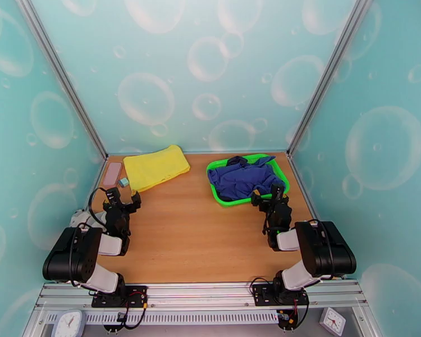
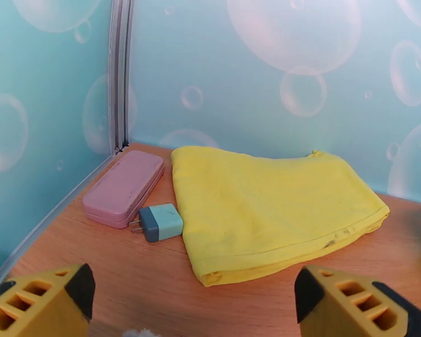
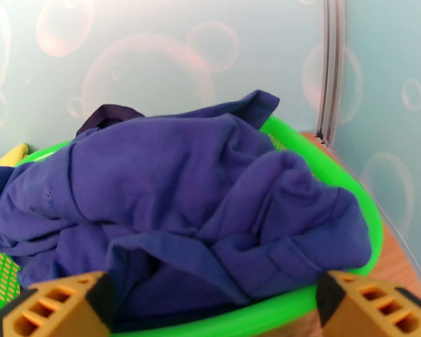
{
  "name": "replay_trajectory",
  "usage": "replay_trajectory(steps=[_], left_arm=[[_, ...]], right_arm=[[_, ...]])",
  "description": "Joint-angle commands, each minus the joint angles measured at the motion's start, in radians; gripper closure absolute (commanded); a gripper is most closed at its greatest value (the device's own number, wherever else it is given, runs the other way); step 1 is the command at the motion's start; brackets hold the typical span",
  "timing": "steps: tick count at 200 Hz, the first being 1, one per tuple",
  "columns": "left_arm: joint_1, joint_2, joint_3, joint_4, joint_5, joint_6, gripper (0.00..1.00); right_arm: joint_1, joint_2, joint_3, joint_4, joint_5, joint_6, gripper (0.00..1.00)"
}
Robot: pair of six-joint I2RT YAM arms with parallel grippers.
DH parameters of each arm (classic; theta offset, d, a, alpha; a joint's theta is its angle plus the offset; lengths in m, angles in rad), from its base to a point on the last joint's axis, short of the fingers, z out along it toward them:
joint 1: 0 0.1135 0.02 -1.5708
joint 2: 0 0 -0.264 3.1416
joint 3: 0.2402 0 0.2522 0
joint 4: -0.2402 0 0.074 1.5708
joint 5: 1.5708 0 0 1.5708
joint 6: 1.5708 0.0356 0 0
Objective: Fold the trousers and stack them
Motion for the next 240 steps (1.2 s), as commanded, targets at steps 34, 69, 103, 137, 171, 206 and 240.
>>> replay_trajectory(steps=[34,69,103,137,171,206,240], left_arm=[[-0.001,0.010,-0.002,0.014,-0.015,0.011,0.01],[0.028,0.005,0.002,0.001,0.013,-0.015,0.01],[0.026,0.006,0.002,-0.002,0.012,-0.013,0.00],[0.020,0.005,0.003,-0.003,0.010,-0.006,0.01],[0.013,-0.010,0.012,-0.030,-0.013,-0.006,0.01],[-0.080,-0.147,0.059,-0.199,-0.123,0.081,0.02],[-0.332,-0.322,0.216,-0.561,-0.316,0.097,0.01]], right_arm=[[0.005,-0.003,0.009,-0.010,0.014,0.012,0.01],[0.006,-0.002,0.010,-0.011,0.017,0.010,0.01],[0.014,-0.004,0.008,-0.006,0.029,0.003,0.01],[0.022,-0.008,-0.015,0.032,0.032,-0.004,0.01],[-0.008,-0.041,-0.085,0.134,0.034,0.037,0.01],[0.036,-0.211,-0.141,0.095,0.169,0.027,0.01],[0.197,-0.454,-0.047,-0.244,0.568,0.000,0.01]])
